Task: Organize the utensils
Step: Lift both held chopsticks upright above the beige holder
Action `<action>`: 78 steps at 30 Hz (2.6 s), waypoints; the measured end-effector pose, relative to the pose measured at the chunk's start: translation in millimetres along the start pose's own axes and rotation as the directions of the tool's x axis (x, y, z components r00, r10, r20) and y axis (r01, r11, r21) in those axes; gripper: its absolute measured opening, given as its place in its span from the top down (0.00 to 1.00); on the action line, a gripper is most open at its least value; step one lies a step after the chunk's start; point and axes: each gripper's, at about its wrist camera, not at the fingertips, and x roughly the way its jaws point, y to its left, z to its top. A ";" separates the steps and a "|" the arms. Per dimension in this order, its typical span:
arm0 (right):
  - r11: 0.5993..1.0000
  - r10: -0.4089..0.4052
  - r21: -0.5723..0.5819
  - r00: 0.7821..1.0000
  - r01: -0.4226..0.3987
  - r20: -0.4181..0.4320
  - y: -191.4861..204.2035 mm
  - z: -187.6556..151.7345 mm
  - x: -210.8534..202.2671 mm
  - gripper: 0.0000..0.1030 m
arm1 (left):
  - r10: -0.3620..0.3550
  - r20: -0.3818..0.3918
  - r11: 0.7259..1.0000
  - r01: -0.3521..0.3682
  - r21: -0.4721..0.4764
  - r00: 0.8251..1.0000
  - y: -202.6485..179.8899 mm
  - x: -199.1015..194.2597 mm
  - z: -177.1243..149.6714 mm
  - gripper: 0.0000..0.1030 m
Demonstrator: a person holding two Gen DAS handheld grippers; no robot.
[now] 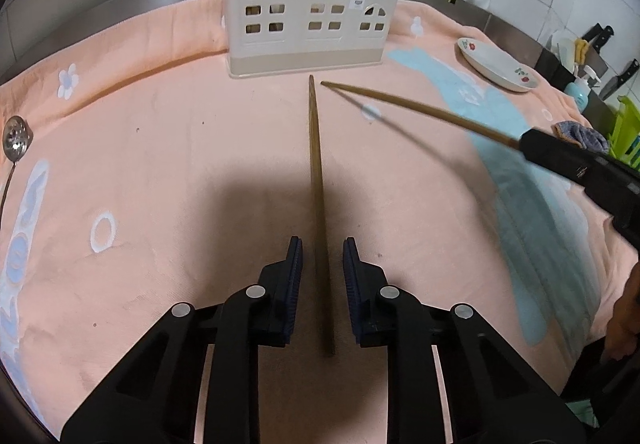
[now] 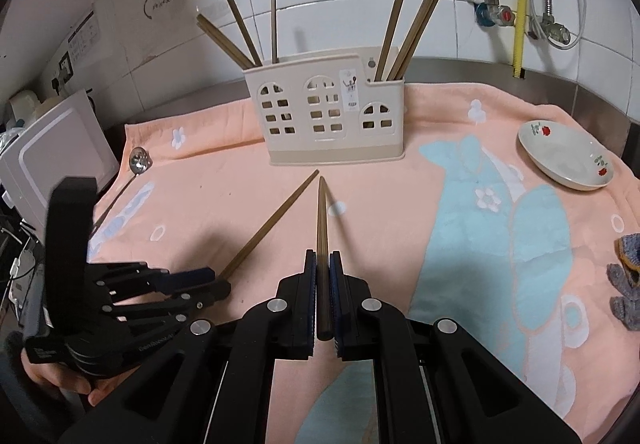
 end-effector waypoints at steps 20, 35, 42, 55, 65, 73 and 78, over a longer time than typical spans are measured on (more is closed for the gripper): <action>0.998 0.044 -0.045 0.993 -0.039 0.106 1.5 54.3 -37.7 0.94 | 0.004 0.112 0.999 -0.009 0.042 0.994 0.2 -44.8 29.6 0.95; 0.987 0.119 -0.118 0.987 -0.106 0.110 4.4 125.3 -48.9 0.94 | -0.034 0.248 0.996 0.012 0.092 0.968 -0.6 -93.2 83.4 0.95; 0.981 0.099 -0.177 0.987 -0.076 0.126 6.8 161.5 -57.2 0.94 | -0.040 0.259 0.993 0.008 0.122 0.965 -4.6 -105.7 115.8 0.95; 0.982 0.073 -0.186 0.982 -0.039 0.177 -10.3 224.3 -75.9 0.94 | -0.043 0.354 0.984 -0.022 0.176 0.934 -19.2 -146.5 191.9 0.95; 0.984 0.035 -0.179 0.977 0.003 0.211 -20.3 260.9 -74.4 0.94 | -0.007 0.460 0.982 -0.080 0.169 0.888 -20.1 -182.2 254.9 0.95; 0.985 0.001 -0.171 0.984 0.029 0.176 -30.5 265.3 -48.3 0.94 | 0.046 0.499 0.990 -0.107 0.093 0.865 -2.9 -167.5 284.9 0.95; 0.983 -0.009 -0.178 0.989 0.036 0.150 -32.3 260.9 -31.9 0.94 | 0.059 0.467 0.995 -0.088 0.040 0.882 14.0 -138.8 283.6 0.95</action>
